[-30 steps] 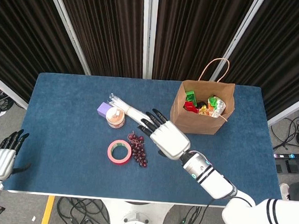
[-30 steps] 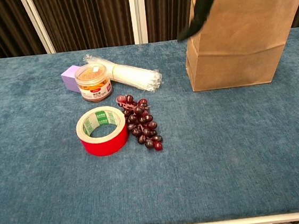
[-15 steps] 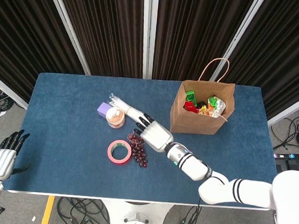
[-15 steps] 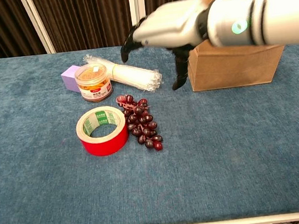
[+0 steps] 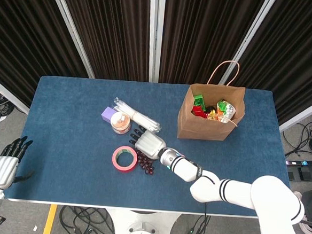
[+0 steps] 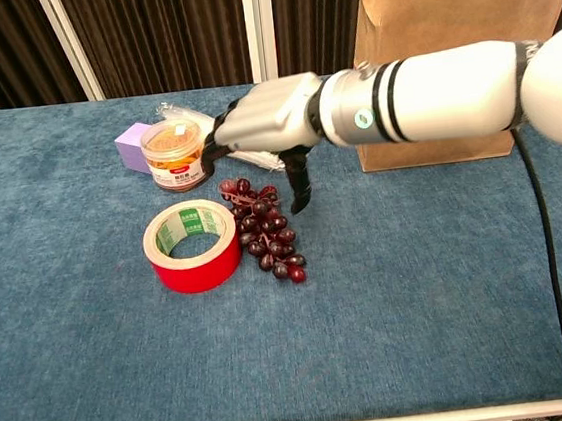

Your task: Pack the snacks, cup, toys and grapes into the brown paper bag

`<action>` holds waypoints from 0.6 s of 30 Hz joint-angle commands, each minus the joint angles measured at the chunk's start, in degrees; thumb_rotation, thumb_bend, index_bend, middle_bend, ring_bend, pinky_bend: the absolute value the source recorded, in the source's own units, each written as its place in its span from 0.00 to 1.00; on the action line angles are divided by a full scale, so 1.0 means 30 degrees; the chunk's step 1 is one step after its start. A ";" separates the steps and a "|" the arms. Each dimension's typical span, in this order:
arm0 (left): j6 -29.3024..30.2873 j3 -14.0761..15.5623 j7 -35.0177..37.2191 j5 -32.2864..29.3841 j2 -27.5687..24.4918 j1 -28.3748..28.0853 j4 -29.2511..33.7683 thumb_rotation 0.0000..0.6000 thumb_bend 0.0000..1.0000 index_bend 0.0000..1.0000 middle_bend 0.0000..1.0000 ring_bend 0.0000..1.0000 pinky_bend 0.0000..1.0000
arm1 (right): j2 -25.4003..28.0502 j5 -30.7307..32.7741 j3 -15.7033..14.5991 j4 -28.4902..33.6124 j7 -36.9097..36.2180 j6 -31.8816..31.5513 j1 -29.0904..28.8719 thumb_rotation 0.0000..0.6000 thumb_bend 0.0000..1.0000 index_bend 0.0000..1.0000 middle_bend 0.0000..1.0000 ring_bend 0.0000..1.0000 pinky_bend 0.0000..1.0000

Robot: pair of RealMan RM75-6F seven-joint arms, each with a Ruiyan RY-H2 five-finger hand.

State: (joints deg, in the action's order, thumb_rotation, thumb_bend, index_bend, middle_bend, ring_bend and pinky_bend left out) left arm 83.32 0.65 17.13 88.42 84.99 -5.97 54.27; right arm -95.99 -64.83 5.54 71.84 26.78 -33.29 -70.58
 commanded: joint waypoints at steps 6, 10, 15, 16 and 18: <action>0.0002 -0.0022 0.0033 -0.0051 -0.0061 0.0014 0.0101 1.00 0.23 0.14 0.13 0.03 0.17 | -0.1099 -0.1116 -0.0141 -0.1603 -0.1306 0.0825 -0.0224 1.00 0.00 0.16 0.07 0.00 0.00; -0.0022 -0.0016 0.0031 -0.0051 -0.0070 0.0005 0.0118 1.00 0.23 0.14 0.13 0.03 0.17 | -0.1121 -0.0935 -0.0219 -0.1733 -0.1382 0.1213 -0.0249 1.00 0.00 0.16 0.07 0.00 0.00; -0.0013 -0.0048 0.0044 -0.0101 -0.0059 0.0022 0.0099 1.00 0.23 0.14 0.13 0.03 0.17 | -0.1173 -0.0784 -0.0396 -0.1834 -0.1288 0.1612 -0.0325 1.00 0.00 0.16 0.07 0.00 0.00; -0.0018 -0.0051 0.0048 -0.0109 -0.0061 0.0024 0.0097 1.00 0.23 0.14 0.13 0.03 0.17 | -0.1170 -0.0742 -0.0453 -0.1850 -0.1186 0.1667 -0.0346 1.00 0.00 0.16 0.07 0.00 0.00; -0.0027 -0.0055 0.0056 -0.0113 -0.0063 0.0018 0.0094 1.00 0.23 0.14 0.13 0.03 0.17 | -0.1103 -0.0542 -0.0576 -0.1814 -0.0927 0.1800 -0.0387 1.00 0.00 0.16 0.07 0.00 0.00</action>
State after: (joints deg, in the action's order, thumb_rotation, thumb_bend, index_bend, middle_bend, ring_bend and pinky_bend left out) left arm 83.24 0.48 17.31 88.08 84.80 -5.92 54.55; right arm -99.38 -66.68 3.99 66.38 23.75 -28.09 -71.66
